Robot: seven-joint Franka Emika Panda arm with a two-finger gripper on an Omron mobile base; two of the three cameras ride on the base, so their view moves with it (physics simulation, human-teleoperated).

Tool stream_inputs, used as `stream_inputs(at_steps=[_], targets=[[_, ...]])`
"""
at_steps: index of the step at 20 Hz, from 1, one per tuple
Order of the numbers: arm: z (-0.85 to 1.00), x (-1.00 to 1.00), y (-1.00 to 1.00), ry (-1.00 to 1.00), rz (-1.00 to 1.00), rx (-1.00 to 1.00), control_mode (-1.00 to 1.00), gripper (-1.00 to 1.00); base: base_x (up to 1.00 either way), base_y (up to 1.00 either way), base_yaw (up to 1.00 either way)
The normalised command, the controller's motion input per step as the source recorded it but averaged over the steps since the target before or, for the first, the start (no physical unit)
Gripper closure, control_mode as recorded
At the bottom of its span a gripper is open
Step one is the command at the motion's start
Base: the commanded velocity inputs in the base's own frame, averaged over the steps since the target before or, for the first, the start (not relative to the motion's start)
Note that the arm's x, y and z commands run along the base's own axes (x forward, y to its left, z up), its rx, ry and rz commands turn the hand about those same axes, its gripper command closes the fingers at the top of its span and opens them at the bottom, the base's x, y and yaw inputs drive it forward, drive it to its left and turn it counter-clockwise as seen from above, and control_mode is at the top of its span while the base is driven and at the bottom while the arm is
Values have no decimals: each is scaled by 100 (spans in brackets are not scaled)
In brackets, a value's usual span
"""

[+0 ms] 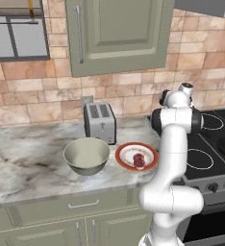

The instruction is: Place one of the steaks on the plate and the other in the bowl. Then place the bowl in the fridge.

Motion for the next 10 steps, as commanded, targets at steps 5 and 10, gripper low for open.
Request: stream_inputs(at_steps=[5, 10], targets=[[-17, 13, 0, 2, 0, 0, -100, -100, 0, 0, 0], [0, 29, -3, 0, 0, 0, -100, -100, 0, 0, 0]])
